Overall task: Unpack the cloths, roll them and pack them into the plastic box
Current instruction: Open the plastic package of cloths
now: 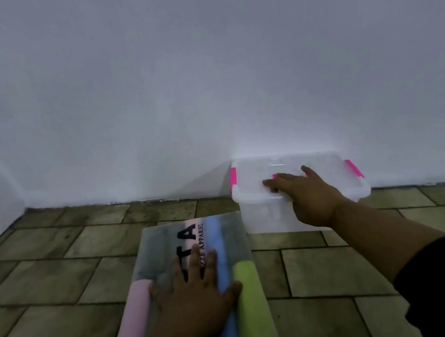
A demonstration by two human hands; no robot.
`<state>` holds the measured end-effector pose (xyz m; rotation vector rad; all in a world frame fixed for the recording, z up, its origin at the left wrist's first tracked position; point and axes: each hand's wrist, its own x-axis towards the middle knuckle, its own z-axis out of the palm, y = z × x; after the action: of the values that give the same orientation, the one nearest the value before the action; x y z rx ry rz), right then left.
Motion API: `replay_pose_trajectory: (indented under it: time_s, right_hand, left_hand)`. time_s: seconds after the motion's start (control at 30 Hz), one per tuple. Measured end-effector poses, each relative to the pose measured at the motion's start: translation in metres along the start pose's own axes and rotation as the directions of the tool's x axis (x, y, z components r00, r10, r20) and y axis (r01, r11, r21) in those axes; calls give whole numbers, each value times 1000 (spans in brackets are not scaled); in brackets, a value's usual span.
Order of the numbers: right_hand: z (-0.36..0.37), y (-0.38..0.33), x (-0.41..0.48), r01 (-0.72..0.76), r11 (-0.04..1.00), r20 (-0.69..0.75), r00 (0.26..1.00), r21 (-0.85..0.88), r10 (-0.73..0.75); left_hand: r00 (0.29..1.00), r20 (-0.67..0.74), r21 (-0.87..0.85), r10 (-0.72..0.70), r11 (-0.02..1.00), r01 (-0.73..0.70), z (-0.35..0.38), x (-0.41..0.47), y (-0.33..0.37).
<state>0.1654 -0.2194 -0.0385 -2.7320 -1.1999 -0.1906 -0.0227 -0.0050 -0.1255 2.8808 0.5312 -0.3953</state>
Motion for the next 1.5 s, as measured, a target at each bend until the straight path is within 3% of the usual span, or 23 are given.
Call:
replay_pose_trajectory:
  time_s: [0.17, 0.23, 0.3, 0.33, 0.4, 0.47, 0.5, 0.53, 0.6, 0.73, 0.83, 0.93, 1.0, 1.03, 1.1, 1.2, 1.27, 1.37, 1.5]
  right_hand:
    - [-9, -14, -8, 11, 994, -18, 1000, -110, -13]
    - [-15, -31, -18, -5, 1000, -150, 989, 10, 6]
    - [-18, -56, -38, -96, 961, -220, 963, 260, 156]
    - [-17, -69, -51, -184, 918, -133, 961, 353, 243]
    - [-10, -94, -80, -441, 800, 274, 894, 407, 354]
    - [2, -117, -111, -631, 669, 650, 705, 392, 283]
    - [8, -127, -125, -679, 611, 745, 634, 407, 208]
    - [15, -136, -137, -698, 564, 778, 611, 442, 147]
    - [27, -146, -154, -701, 471, 751, 650, 535, 113]
    - [23, -121, -160, -719, 305, 704, 688, 625, 177]
    - [18, -85, -147, -710, 172, 629, 691, 683, 356]
    - [24, -62, -131, -556, -110, 504, 631, 824, 590]
    - [26, -57, -125, -415, -250, 473, 618, 875, 628]
    - [27, -57, -127, -387, -268, 466, 631, 882, 621]
    - [28, -64, -139, -433, -205, 462, 652, 878, 602]
    - [24, -86, -174, -641, -3, 555, 663, 768, 502]
    - [22, -102, -198, -745, 64, 675, 634, 664, 377]
    - [20, -128, -220, -821, 68, 792, 565, 566, 229]
    - [23, -140, -225, -783, 38, 734, 598, 621, 323]
  left_hand:
    - [999, -40, 27, 2, 1000, 0, 0, -6, 1]
    - [998, -64, 29, 17, 999, -15, -2, -5, 0]
    - [992, -117, 49, 56, 998, -50, -10, 1, -4]
    - [988, -136, 49, 72, 997, -65, -16, 4, -9]
    - [989, -131, 16, 72, 997, -70, -24, 9, -18]
    - [992, -109, -5, 61, 998, -62, -25, 8, -25]
    - [993, -101, -2, 56, 998, -57, -24, 6, -27]
    - [995, -94, 2, 47, 999, -47, -24, 4, -27]
    - [996, -84, -7, 14, 1000, -14, -25, -3, -27]
    - [993, -55, -31, -107, 994, 106, -27, -25, -19]
    - [977, 41, -27, -211, 977, 212, -26, -47, -6]
    - [977, 149, -13, -150, 988, 154, -28, -65, 15]
    - [993, 117, 18, -20, 1000, 18, -23, -76, 33]
    - [995, 73, 54, 66, 996, -70, -17, -81, 41]
    - [985, 7, 84, 170, 982, -170, -3, -85, 52]
    - [990, -61, 81, 129, 989, -124, 16, -77, 53]
    - [990, -104, 72, 92, 994, -85, 20, -71, 53]
    - [989, -143, 30, 40, 999, -36, 22, -59, 59]
    - [995, -95, -20, -33, 999, 32, 10, -48, 69]
